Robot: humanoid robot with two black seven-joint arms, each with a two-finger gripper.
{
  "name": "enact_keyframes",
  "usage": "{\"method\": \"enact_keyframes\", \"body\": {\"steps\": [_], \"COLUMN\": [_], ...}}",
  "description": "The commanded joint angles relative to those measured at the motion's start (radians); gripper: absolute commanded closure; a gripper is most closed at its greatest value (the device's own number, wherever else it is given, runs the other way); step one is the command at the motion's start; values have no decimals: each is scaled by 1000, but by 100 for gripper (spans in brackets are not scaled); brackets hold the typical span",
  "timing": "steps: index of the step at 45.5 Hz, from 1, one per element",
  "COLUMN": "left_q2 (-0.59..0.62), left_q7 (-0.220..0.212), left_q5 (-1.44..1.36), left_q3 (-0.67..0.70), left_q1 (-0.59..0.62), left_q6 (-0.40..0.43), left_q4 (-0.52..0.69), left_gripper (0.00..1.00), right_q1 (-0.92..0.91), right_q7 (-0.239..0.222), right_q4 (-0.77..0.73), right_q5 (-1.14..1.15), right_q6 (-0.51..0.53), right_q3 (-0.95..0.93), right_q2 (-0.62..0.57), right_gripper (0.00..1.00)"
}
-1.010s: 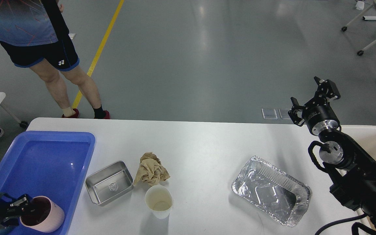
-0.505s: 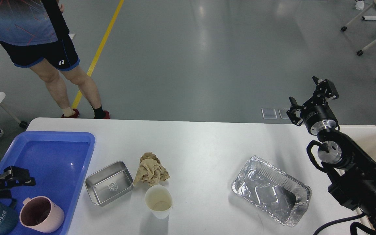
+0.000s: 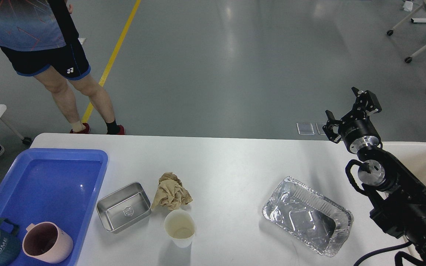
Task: Tidy desktop
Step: 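Move the left gripper to the steel box and grasp its edge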
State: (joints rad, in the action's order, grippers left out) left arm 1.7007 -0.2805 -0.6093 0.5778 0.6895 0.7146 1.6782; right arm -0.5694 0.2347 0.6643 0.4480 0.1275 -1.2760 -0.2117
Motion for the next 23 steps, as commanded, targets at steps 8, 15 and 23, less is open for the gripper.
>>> {"method": "enact_keyframes", "body": {"steps": [8, 15, 23], "left_q2": [-199, -381, -579], "left_q7": [-23, -46, -111], "left_q5": [-3, -13, -41], "left_q3": [-18, -78, -205], "left_q1": [32, -7, -7], "left_q6": [-98, -187, -333], "left_q4": [-23, -48, -71], "left_gripper": [28, 28, 28], "right_q1": [0, 0, 3], "right_q7": [0, 0, 0], "right_q4": [1, 3, 0], "right_q5": [0, 0, 0], "right_q6": [-2, -2, -2], "right_q3": [0, 0, 0], "right_q2": [14, 12, 9], "right_gripper": [0, 0, 0]}}
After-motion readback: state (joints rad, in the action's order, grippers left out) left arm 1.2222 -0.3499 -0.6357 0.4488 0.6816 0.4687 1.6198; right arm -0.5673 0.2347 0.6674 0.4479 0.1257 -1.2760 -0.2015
